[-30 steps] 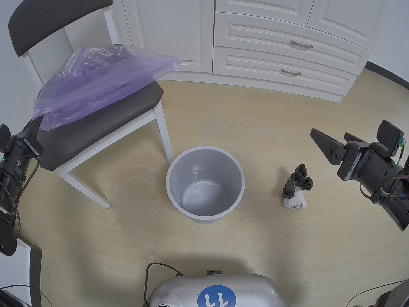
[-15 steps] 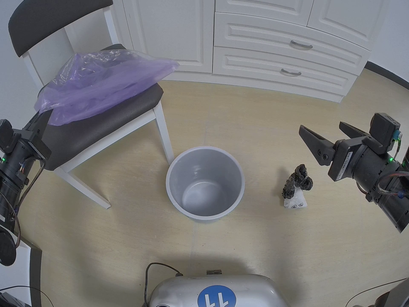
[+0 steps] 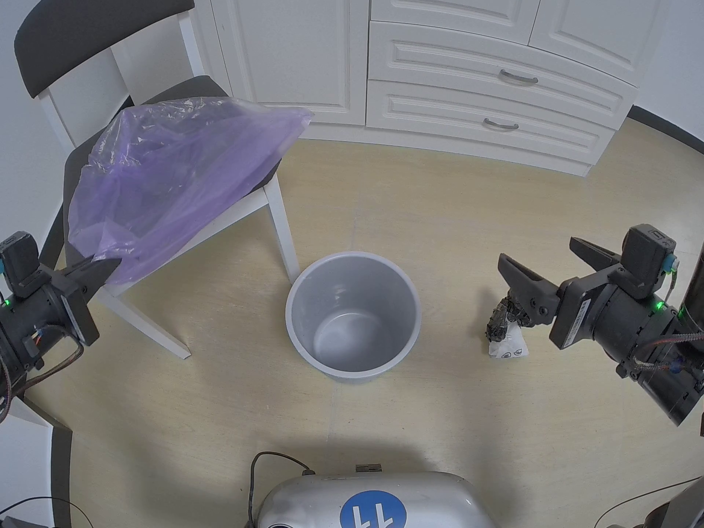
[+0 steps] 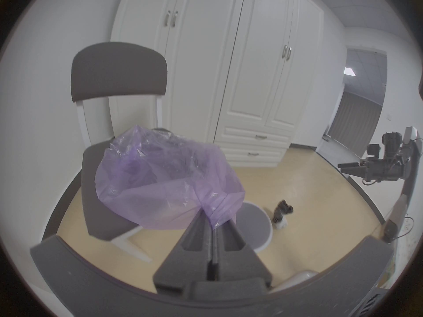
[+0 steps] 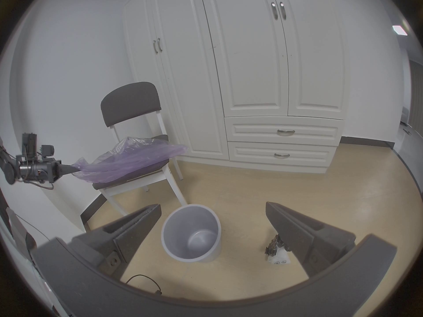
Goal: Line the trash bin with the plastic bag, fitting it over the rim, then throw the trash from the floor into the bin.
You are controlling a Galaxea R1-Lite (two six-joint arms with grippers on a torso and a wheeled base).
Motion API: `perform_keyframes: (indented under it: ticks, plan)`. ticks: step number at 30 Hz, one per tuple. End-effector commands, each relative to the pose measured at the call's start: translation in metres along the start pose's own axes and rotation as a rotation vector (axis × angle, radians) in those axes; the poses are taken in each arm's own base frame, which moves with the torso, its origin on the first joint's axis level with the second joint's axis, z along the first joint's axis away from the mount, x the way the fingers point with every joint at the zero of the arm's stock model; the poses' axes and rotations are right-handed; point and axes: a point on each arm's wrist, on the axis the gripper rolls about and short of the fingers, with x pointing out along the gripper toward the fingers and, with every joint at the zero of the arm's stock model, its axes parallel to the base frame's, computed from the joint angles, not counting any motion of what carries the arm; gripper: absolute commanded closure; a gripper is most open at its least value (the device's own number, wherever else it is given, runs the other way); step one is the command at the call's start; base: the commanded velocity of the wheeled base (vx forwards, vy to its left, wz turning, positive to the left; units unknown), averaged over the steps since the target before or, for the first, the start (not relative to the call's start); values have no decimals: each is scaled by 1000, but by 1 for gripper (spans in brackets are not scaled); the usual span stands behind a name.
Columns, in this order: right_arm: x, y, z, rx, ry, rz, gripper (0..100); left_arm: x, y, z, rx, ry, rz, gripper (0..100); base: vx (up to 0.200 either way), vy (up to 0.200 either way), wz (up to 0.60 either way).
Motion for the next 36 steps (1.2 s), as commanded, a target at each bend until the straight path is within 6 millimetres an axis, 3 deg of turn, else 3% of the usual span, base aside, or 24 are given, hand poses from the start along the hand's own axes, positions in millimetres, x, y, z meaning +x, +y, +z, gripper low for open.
perform_keyframes:
  ticks: [1,6,15,23,36]
  plan:
    - [14,14,-29,-16,108,19,0,-55,-21,43,38,-27,-70,100,0,0,0]
    - [15,28,-44,-8,160,62,0,-52,-21,41,33,-13,-75,100,0,0,0]
    - [23,46,-51,84,167,111,0,-43,-28,32,26,38,-146,100,0,0,0]
    - [37,61,-66,111,151,126,0,-55,-41,26,35,29,-278,100,0,0,0]
    - [42,64,-73,111,151,126,0,-69,-46,22,44,9,-351,100,0,0,0]
